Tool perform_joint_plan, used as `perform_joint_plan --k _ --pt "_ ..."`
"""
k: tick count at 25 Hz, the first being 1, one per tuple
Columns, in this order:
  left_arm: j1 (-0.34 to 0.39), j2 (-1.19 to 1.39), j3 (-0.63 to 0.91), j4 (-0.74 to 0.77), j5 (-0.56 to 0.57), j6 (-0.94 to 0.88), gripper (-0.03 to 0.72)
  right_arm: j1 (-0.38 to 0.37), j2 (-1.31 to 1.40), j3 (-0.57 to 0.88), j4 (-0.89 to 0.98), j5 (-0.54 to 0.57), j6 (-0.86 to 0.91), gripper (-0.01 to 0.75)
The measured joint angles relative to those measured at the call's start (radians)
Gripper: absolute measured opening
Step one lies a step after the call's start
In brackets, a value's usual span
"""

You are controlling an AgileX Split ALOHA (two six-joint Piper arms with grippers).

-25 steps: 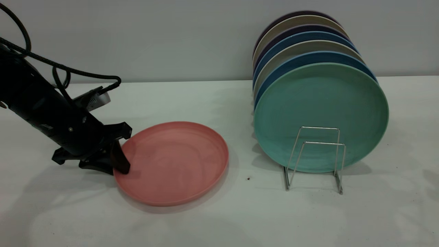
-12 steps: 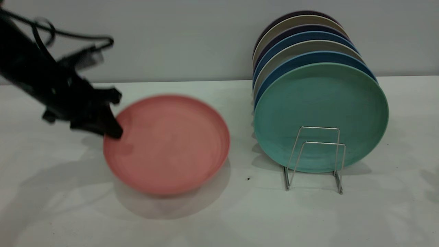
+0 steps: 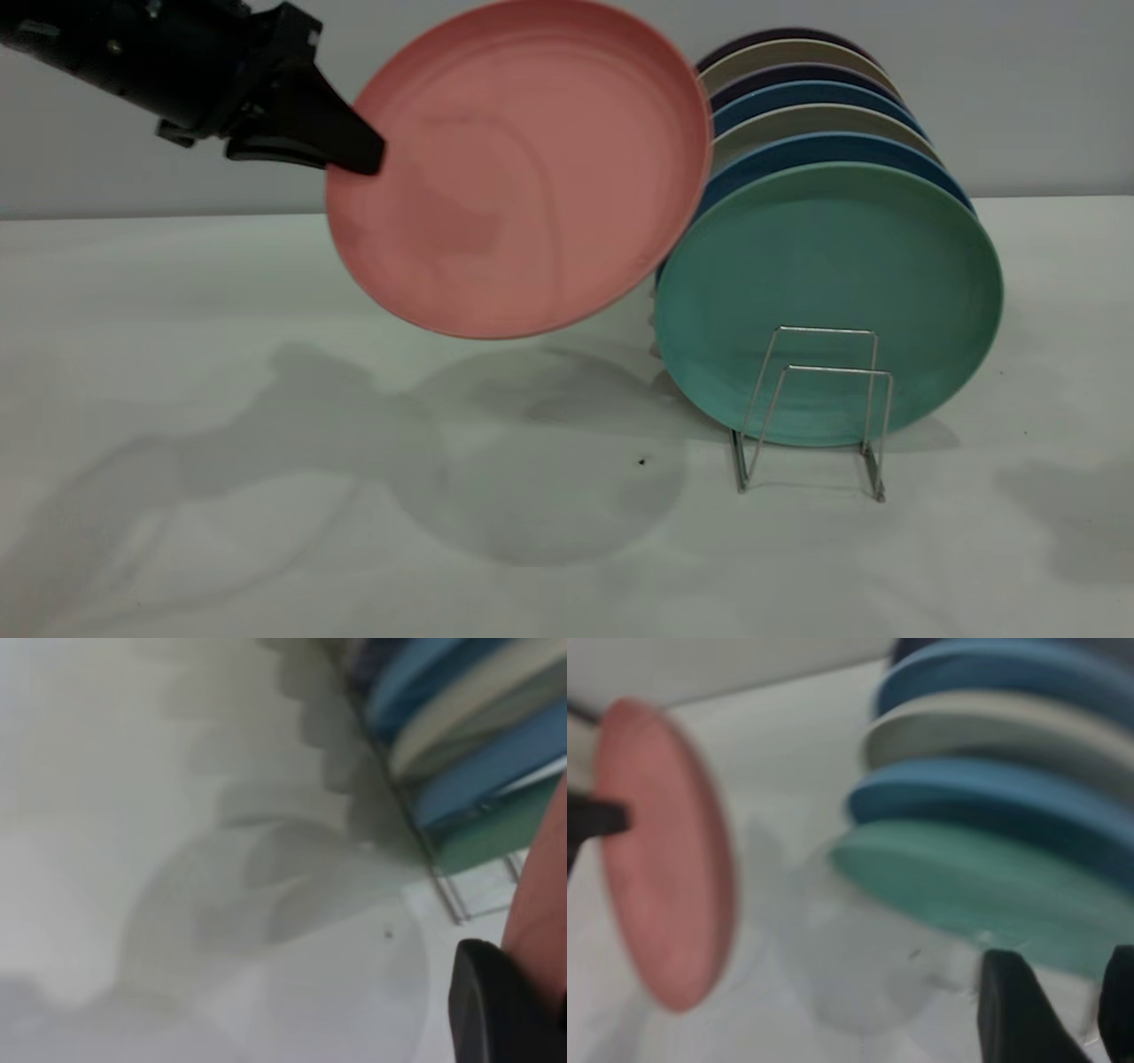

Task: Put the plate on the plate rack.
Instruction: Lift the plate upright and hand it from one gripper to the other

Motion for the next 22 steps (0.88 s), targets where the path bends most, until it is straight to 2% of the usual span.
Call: perform_joint_plan --k 5,10,17,22 --pt "-0.070 0.000 0.006 0.002 0.021 0.003 0.017 0.143 -0.002 0.042 0.004 -0.002 -0.002 0.253" --pt "-0.152 0.000 0.006 0.071 0.007 -0.046 0.017 0.277 -0.002 0.088 0.009 -0.103 -0.015 0.253" --pt "-0.198 0.022 0.019 0.139 -0.025 -0.105 0.017 0.354 -0.002 0.137 0.019 -0.147 -0.037 0.257" --pt "-0.214 0.037 0.019 0.139 -0.025 -0.111 0.017 0.381 -0.002 0.144 0.027 -0.147 -0.037 0.317"
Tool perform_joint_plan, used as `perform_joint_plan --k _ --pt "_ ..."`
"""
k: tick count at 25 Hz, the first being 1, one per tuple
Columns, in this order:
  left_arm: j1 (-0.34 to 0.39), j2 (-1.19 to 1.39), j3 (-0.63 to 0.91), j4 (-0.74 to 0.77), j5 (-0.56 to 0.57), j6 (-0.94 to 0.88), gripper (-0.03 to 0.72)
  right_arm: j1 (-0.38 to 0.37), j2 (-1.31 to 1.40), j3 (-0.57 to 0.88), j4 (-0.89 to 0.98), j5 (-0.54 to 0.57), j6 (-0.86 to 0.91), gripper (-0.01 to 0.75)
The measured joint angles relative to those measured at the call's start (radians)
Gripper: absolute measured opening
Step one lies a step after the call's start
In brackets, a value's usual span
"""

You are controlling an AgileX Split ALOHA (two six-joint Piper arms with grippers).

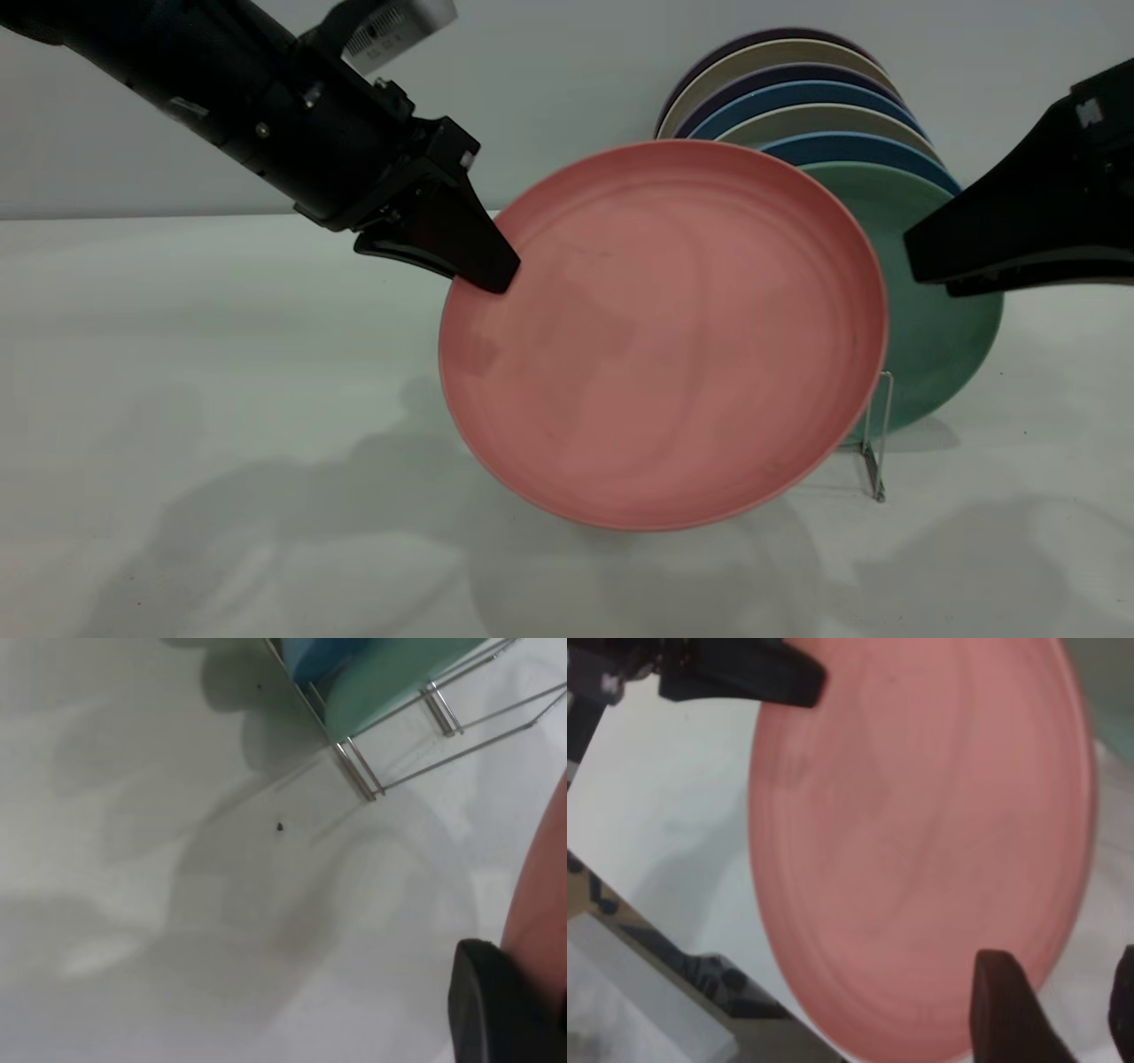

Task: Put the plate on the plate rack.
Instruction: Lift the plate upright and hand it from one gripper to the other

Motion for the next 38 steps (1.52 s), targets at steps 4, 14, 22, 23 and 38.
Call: perform_joint_plan --k 4,14,22,23,38 --pt "-0.014 0.002 0.000 -0.002 0.000 -0.003 0.017 0.041 0.000 0.001 0.021 -0.003 -0.002 0.342" --pt "-0.040 0.002 0.000 -0.030 0.001 0.019 0.017 0.111 0.072 0.001 0.063 -0.039 -0.037 0.346" --pt "-0.043 0.002 0.000 0.019 -0.022 -0.004 0.017 0.111 0.078 0.001 0.057 -0.125 -0.056 0.346" --pt "-0.043 0.002 0.000 0.025 -0.025 -0.006 0.017 0.111 0.078 0.001 0.055 -0.133 -0.056 0.346" --pt "-0.042 0.002 0.002 0.028 -0.021 -0.008 0.017 0.111 0.080 0.001 0.035 -0.210 -0.058 0.346"
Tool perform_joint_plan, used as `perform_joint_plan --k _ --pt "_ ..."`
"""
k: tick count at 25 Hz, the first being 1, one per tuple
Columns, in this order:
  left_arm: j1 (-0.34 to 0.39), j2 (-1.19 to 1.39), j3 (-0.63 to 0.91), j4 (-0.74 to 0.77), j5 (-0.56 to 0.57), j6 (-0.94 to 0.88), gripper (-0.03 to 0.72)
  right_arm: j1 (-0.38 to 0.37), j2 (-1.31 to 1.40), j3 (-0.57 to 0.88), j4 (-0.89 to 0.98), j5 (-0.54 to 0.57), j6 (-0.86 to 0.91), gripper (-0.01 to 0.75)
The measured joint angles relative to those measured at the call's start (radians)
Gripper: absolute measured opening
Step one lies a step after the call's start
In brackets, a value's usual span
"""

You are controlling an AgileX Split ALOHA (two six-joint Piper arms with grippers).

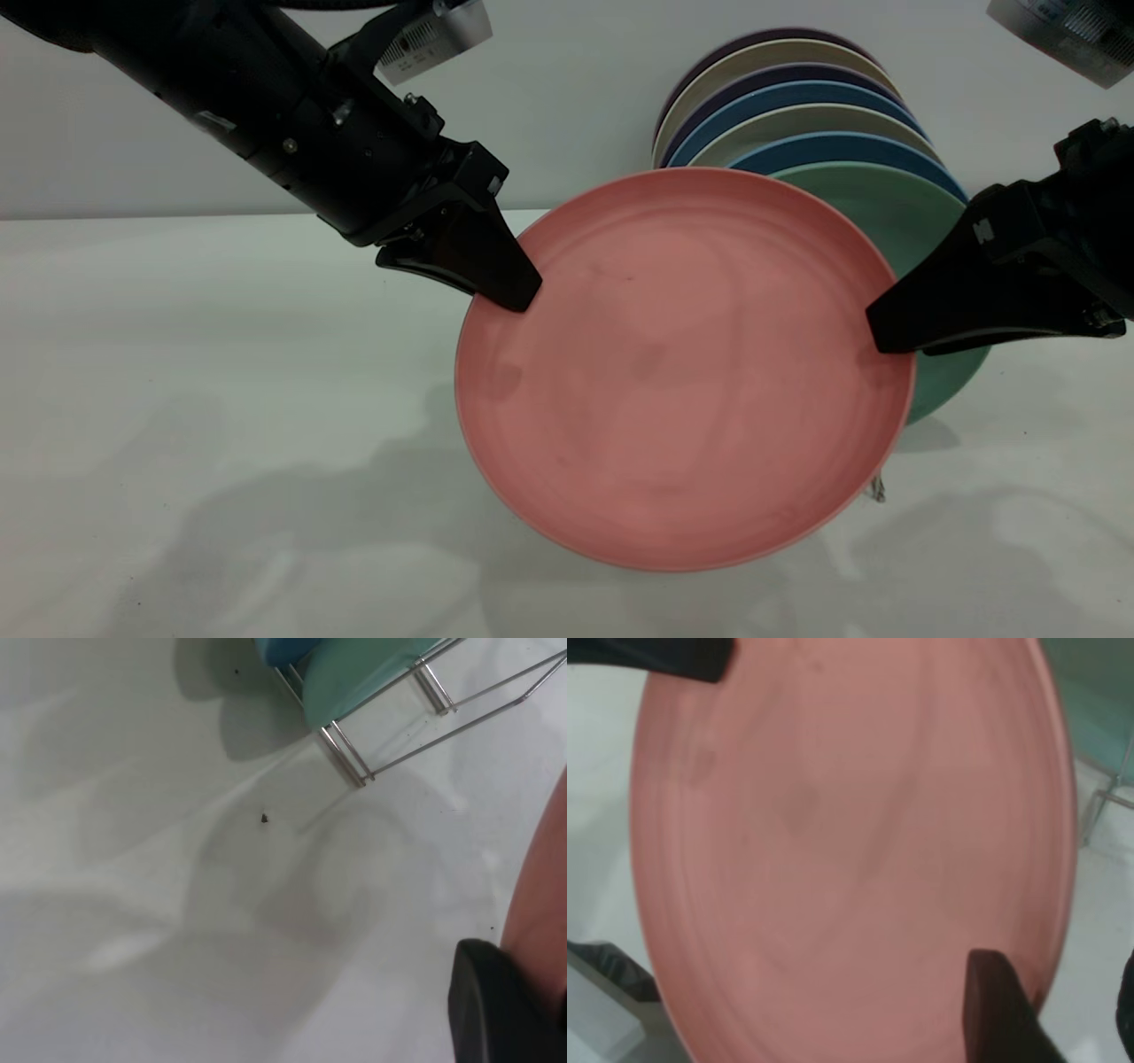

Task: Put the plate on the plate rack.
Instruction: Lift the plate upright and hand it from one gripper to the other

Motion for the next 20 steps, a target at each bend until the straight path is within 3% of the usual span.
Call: perform_joint_plan --k 13,20 --pt "-0.012 0.000 0.000 -0.061 0.020 0.045 0.017 0.000 0.086 0.000 0.177 0.126 -0.157 0.343" --pt "-0.045 0.000 0.000 -0.096 0.015 0.077 0.017 0.000 0.143 0.000 0.178 0.155 -0.185 0.240"
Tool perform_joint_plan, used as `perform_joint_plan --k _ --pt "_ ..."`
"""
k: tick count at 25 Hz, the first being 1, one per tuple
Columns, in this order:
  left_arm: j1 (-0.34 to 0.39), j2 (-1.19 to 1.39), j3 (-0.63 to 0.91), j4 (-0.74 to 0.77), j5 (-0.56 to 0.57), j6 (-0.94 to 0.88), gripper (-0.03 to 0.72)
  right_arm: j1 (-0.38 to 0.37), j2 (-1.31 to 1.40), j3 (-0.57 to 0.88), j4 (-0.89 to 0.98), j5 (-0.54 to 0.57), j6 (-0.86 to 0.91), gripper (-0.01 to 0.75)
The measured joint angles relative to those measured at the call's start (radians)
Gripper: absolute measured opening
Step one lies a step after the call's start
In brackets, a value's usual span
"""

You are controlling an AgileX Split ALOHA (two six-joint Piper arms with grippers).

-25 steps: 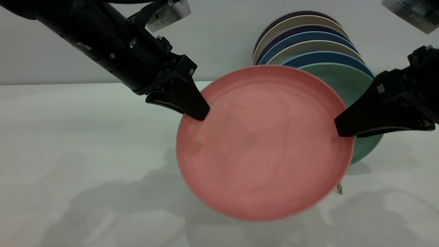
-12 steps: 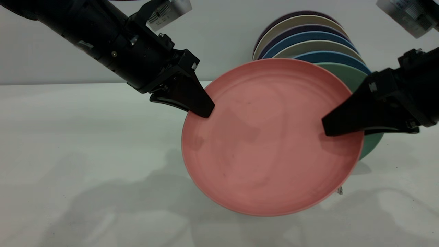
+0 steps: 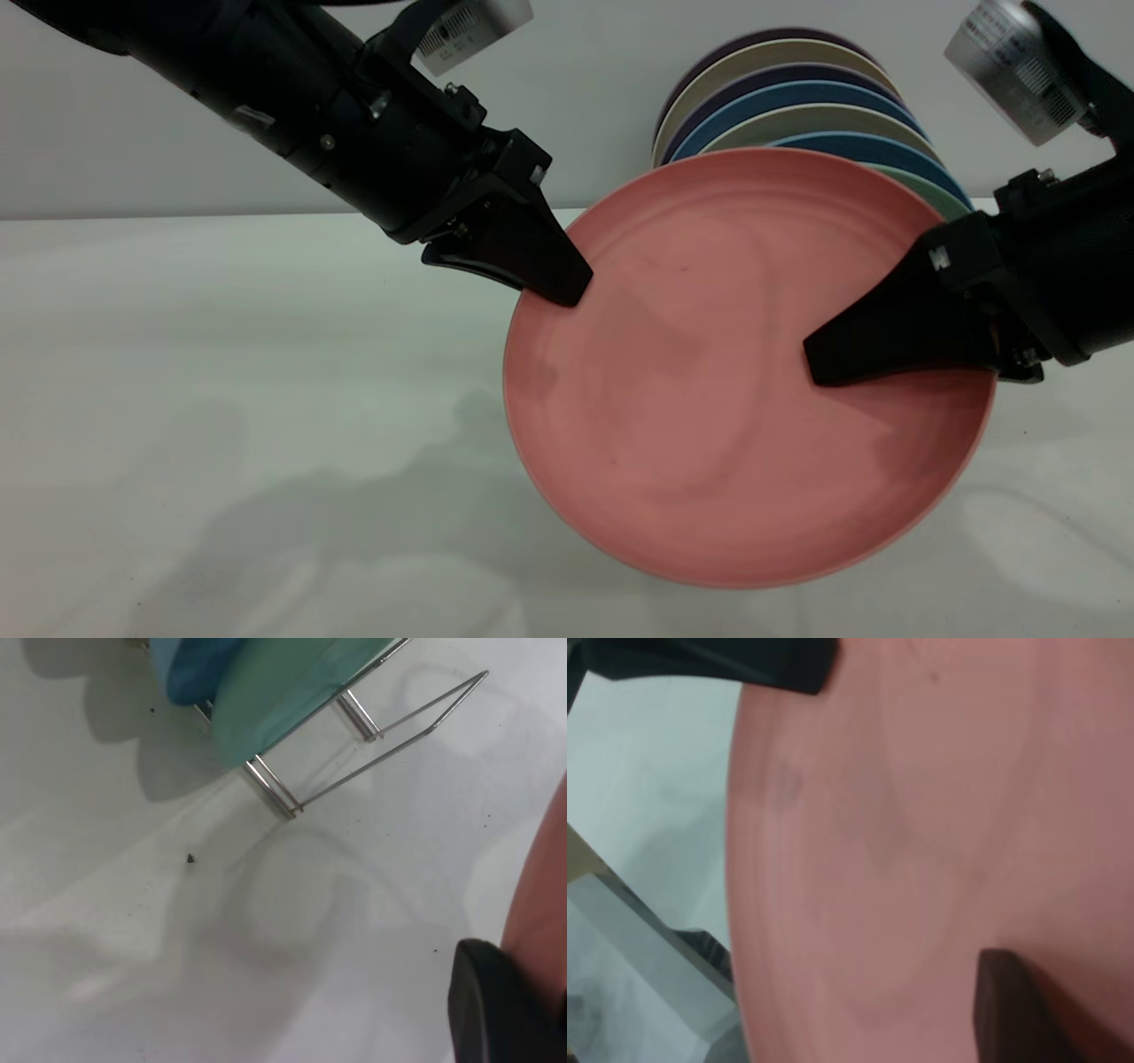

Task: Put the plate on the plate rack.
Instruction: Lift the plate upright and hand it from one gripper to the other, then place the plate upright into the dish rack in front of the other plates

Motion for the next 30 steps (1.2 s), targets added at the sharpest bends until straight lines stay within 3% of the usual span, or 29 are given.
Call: perform_joint_plan --k 3,10,13,18,21,30 --pt "0.000 0.000 0.001 0.007 -0.003 0.005 0.018 0.000 0.001 0.000 0.004 -0.001 -0.001 0.136" --pt "-0.002 0.008 0.005 0.059 0.004 -0.039 0.059 0.000 0.001 -0.001 -0.063 -0.044 0.000 0.137" --pt "0.021 0.010 0.005 0.118 0.010 -0.097 0.163 0.001 0.002 -0.001 -0.130 -0.154 0.006 0.137" --pt "0.100 0.005 0.005 0.171 0.026 -0.178 0.432 0.000 -0.028 -0.001 -0.174 -0.281 -0.045 0.137" --pt "0.138 -0.017 0.005 0.173 0.037 -0.183 0.519 0.000 -0.094 -0.001 -0.183 -0.310 -0.102 0.137" --pt "0.154 -0.050 0.005 0.173 0.025 -0.181 0.538 0.001 -0.325 -0.011 -0.451 -0.164 -0.182 0.137"
